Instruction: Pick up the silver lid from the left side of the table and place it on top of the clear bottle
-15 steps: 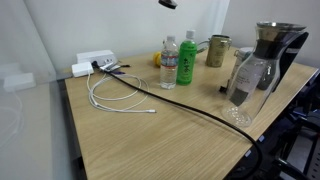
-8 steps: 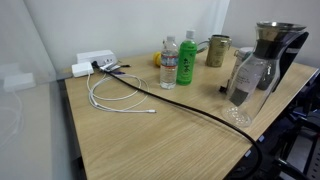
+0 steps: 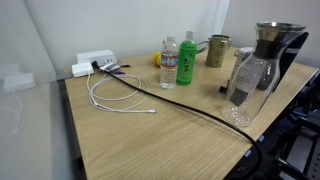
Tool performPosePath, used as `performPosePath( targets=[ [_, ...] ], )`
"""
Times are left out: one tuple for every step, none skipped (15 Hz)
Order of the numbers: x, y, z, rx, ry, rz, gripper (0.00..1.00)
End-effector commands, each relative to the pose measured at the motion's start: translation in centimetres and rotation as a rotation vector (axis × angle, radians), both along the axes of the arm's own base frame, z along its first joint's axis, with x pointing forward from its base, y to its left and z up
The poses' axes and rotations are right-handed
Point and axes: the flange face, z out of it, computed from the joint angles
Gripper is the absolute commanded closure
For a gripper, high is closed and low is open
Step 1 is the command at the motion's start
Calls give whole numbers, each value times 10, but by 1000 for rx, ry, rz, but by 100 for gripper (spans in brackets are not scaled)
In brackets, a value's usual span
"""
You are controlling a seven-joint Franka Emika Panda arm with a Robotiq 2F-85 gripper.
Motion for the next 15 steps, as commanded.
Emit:
performPosePath(
  targets=[
    [-15,-8,-16,21,37,-32,99],
    [-18,-13,-25,30,49,-60,99],
    [-21,-17,-35,36,67,-89,99],
    [-25,-21,-45,40,83,-121,99],
    [-29,-26,-54,46,102,-152,99],
    [-32,-28,-63,50,119,-178,99],
    [-36,-30,-69,55,131,-197,99],
    [-40,-32,-72,57,139,-215,99],
    [-44,-32,-74,62,144,-231,99],
    [-47,-31,-75,69,147,-241,99],
    [-50,-30,-75,76,148,-251,99],
    [-53,-30,-76,83,148,-260,99],
    [-56,-30,-77,91,147,-268,99],
    [-56,-31,-82,95,147,-274,99],
    [-56,-33,-87,101,144,-281,99]
  ],
)
